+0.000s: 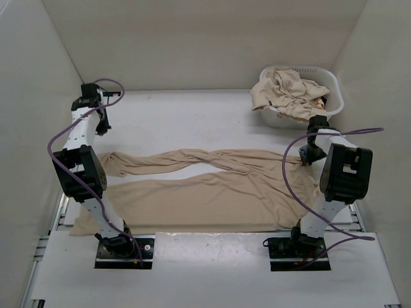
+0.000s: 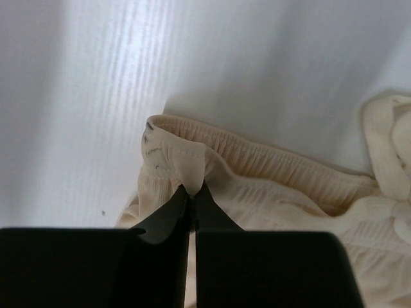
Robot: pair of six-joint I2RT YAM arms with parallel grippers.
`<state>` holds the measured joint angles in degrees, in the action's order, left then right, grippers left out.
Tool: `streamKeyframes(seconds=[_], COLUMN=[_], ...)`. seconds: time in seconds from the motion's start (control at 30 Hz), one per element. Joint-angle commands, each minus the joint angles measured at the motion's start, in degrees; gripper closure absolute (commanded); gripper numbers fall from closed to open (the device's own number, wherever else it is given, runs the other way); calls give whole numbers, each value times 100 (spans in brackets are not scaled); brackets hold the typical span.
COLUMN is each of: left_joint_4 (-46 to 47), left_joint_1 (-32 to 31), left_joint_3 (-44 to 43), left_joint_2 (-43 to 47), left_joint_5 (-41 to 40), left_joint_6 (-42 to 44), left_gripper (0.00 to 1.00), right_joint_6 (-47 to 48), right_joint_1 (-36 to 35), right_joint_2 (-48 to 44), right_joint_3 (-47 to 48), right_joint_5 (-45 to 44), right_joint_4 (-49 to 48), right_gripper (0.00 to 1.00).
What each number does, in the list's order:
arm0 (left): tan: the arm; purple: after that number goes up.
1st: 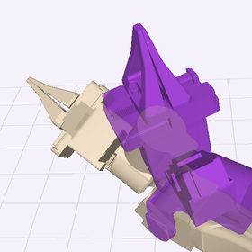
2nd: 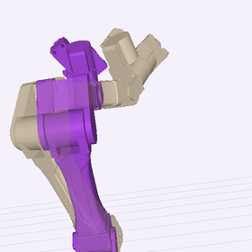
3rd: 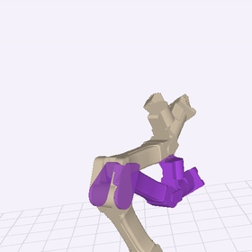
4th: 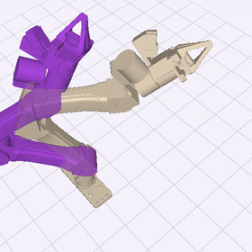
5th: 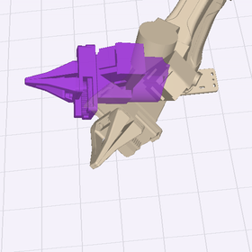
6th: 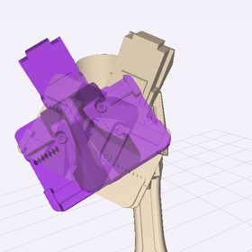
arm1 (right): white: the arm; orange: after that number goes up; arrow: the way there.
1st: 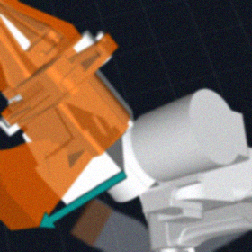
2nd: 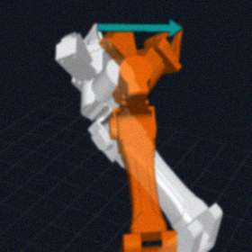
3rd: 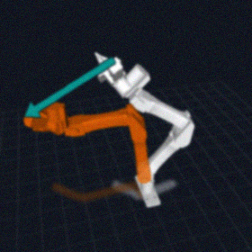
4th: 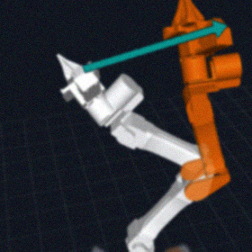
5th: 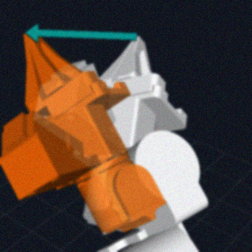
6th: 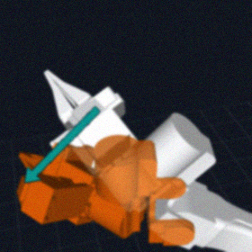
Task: Fold and stack the trousers
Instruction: Flatten the trousers out
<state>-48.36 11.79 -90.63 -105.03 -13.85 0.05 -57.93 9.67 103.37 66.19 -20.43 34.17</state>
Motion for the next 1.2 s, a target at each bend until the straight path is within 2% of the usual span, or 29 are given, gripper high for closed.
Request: streamKeyframes(seconds=[0.0, 0.07, 0.13, 0.2, 0.23, 0.3, 0.37, 0.4, 0.47, 0.5, 0.6, 0.77, 0.97, 1.17], left_joint_4=[-25, -25, -25, -25, -25, 28, 221, 309, 362, 362, 293, 55, 55, 55], left_joint_1=[-124, -177, -177, -177, -177, -177, -177, -177, -125, -37, 139, 438, 640, 921], left_joint_3=[-990, -1219, -897, -283, 477, 1202, 1758, 1759, 1418, 1234, 495, -349, -526, -657], left_joint_2=[176, 385, 684, 1096, 1212, 1353, 1267, 1153, 635, 250, -332, -1405, -1389, -1589], left_joint_5=[-179, -180, -40, -39, 13, 232, 286, 286, 102, 101, 40, -101, 793, 1217], left_joint_6=[-5, -5, -5, -5, -5, -5, -5, -5, -5, -5, -5, -5, -5, -5], left_gripper=[86, 86, 86, 86, 86, 86, 70, 55, 38, 27, 20, 19, 22, 27], right_joint_6=[150, 220, 274, 326, 326, 449, 449, 449, 449, 510, 572, 739, 933, 1046], right_joint_1=[35, 35, 87, 140, 140, 140, 140, 140, 140, 140, 140, 140, 140, 140], right_joint_2=[-614, -826, -1073, -1239, -1241, -1320, -1320, -1320, -1267, -1267, -1328, -1495, -1548, -1548], right_joint_3=[-107, -107, -159, -221, -291, -370, -423, -423, -423, -423, -423, -529, -529, -529], right_joint_5=[-488, -620, -691, -691, -691, -629, -472, -419, -339, -339, -339, -453, -567, -673], right_joint_4=[467, 554, 634, 695, 696, 643, 643, 643, 643, 643, 643, 643, 696, 749], right_gripper=[100, 100, 100, 100, 100, 100, 100, 100, 100, 100, 100, 100, 100, 100])
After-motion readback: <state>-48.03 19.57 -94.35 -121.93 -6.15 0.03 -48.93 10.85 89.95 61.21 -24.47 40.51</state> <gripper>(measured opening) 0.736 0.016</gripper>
